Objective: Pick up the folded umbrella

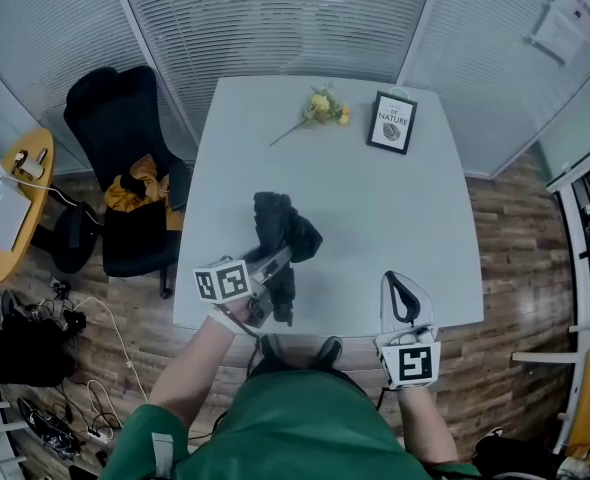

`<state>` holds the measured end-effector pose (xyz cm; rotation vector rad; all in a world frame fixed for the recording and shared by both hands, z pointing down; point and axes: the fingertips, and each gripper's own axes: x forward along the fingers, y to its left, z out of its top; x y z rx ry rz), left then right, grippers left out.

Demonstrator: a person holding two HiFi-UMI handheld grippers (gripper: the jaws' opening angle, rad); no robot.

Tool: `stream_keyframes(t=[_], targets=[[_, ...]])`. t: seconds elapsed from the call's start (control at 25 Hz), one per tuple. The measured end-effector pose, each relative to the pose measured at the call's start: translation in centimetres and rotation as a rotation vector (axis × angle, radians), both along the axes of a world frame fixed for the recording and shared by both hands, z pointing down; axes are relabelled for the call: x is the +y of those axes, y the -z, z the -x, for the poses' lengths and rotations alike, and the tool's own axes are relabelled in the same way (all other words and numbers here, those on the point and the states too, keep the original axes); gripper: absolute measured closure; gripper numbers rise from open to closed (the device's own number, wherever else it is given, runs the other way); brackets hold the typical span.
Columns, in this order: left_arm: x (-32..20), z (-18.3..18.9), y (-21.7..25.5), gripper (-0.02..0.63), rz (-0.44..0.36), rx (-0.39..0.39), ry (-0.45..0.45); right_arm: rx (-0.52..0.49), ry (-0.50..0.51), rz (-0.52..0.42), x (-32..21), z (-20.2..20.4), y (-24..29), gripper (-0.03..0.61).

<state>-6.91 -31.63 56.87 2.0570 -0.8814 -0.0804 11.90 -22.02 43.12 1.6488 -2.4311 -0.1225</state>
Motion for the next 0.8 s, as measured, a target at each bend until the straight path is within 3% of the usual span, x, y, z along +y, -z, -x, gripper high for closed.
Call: stream_keyframes(t=[0.24, 0.44, 0.68, 0.8], targets=[[1.2, 0.2, 7.6, 0.331, -0.115, 0.119, 0.03, 0.012, 0.027, -0.003, -0.7, 0.4, 0.2, 0.577], [2.3, 1.4, 13.4, 0.331, -0.226, 0.174, 0.056, 0.006, 0.056, -0.064, -1.1, 2.0, 2.3, 0.577], [3.1, 3.3, 19.6, 0.33, -0.381, 0.144, 0.093, -0.016, 0.085, -0.119, -2.7, 2.7, 5.2, 0.577], [2.3, 5.0, 22.1, 0.33, -0.48, 0.093, 0.12, -0.002, 0.105, -0.14, -4.3, 3.5, 6.3, 0.577]])
